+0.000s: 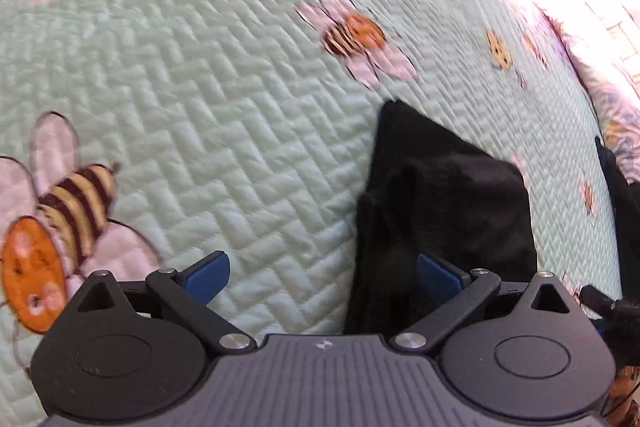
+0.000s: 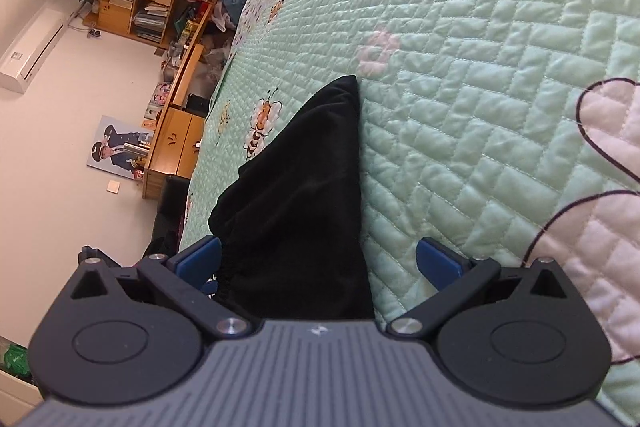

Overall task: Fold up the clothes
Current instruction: 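Slide both grippers under the folded black garment's sides and close them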

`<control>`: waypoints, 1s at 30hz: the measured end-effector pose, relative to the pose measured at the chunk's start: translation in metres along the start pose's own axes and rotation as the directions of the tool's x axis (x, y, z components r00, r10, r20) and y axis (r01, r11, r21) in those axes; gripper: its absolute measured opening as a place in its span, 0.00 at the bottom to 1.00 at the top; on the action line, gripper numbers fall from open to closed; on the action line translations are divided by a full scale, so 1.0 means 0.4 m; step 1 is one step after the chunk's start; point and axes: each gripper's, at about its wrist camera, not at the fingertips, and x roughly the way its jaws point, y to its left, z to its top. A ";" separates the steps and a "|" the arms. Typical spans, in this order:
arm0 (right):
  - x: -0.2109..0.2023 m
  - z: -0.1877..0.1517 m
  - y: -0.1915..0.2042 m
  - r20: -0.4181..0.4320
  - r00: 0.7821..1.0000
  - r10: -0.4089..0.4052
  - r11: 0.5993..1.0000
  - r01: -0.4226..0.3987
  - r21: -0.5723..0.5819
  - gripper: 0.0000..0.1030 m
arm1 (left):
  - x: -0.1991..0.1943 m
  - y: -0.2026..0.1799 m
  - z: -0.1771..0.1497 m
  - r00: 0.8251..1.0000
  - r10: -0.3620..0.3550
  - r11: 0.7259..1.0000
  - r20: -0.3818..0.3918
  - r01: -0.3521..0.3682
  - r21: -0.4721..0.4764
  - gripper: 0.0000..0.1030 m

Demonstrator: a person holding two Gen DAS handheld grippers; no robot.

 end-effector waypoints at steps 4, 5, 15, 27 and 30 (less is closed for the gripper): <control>0.014 0.001 0.005 -0.013 1.000 0.010 1.000 -0.010 -0.008 1.00 | 0.025 0.031 0.005 0.999 -0.037 0.998 -0.034 0.035 -0.048 0.99; 0.016 0.001 0.005 -0.014 1.000 0.015 1.000 -0.015 -0.009 1.00 | 0.036 0.033 0.003 0.997 -0.060 0.997 -0.042 0.057 -0.058 0.99; 0.026 -0.003 -0.025 -0.067 0.983 0.174 0.985 -0.175 -0.007 1.00 | 0.111 0.040 0.003 0.931 -0.360 0.931 -0.055 0.354 -0.086 0.99; 0.056 0.007 0.004 -0.114 0.989 0.098 0.994 -0.104 -0.046 1.00 | 0.164 0.109 0.025 0.783 -0.620 0.772 -0.043 0.600 -0.207 0.92; 0.071 0.003 0.022 -0.124 0.990 0.066 0.994 -0.077 -0.082 1.00 | 0.176 0.073 0.024 0.787 -0.613 0.784 -0.065 0.595 -0.179 0.95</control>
